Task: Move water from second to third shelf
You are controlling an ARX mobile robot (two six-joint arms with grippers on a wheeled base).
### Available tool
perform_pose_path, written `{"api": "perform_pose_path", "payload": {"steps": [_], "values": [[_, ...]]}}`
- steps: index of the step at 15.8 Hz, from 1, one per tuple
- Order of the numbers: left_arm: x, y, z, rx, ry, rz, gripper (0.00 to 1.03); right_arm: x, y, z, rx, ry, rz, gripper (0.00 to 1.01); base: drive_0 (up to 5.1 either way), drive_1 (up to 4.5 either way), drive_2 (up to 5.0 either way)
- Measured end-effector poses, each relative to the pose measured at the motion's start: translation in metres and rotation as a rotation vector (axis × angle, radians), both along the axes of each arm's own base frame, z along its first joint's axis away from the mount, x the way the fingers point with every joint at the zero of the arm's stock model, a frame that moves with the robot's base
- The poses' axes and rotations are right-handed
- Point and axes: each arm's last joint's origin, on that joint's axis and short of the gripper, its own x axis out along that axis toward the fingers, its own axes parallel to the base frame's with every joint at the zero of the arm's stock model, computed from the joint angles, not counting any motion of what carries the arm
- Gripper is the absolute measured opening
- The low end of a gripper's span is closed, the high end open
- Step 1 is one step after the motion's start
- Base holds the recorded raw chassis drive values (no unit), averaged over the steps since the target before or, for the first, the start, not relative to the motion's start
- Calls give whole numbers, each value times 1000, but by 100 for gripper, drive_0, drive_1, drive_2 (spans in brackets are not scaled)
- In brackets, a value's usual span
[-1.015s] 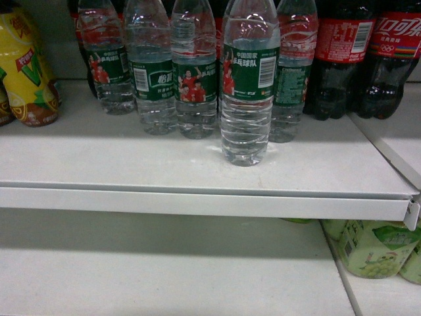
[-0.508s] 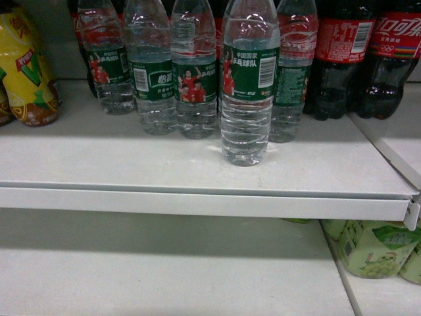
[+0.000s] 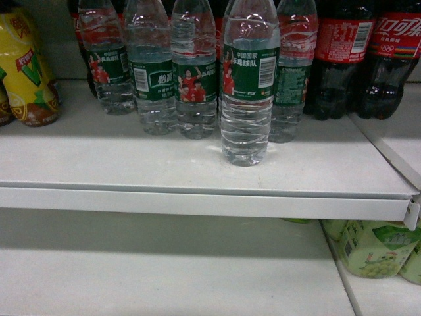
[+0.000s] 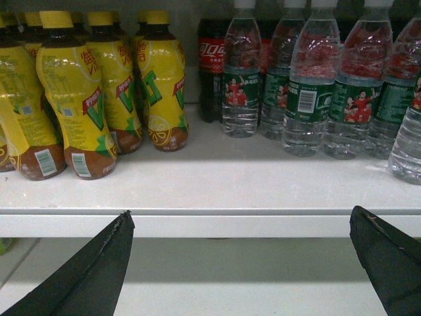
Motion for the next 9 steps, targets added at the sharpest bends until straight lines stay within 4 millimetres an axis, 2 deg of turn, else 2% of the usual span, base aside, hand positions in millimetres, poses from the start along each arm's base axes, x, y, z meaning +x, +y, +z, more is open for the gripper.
{"api": "perform_pose_path", "payload": {"steps": [3,7,9], "values": [[0,0,0,0,0,0,98,18,31,-30,-45,56,58,98,0,0,0],[0,0,0,0,0,0,98,37,82,-68,-92,146,160,98,0,0,0],[0,0,0,0,0,0,98,48,109,-72,-99,158,214,98,0,0,0]]}}
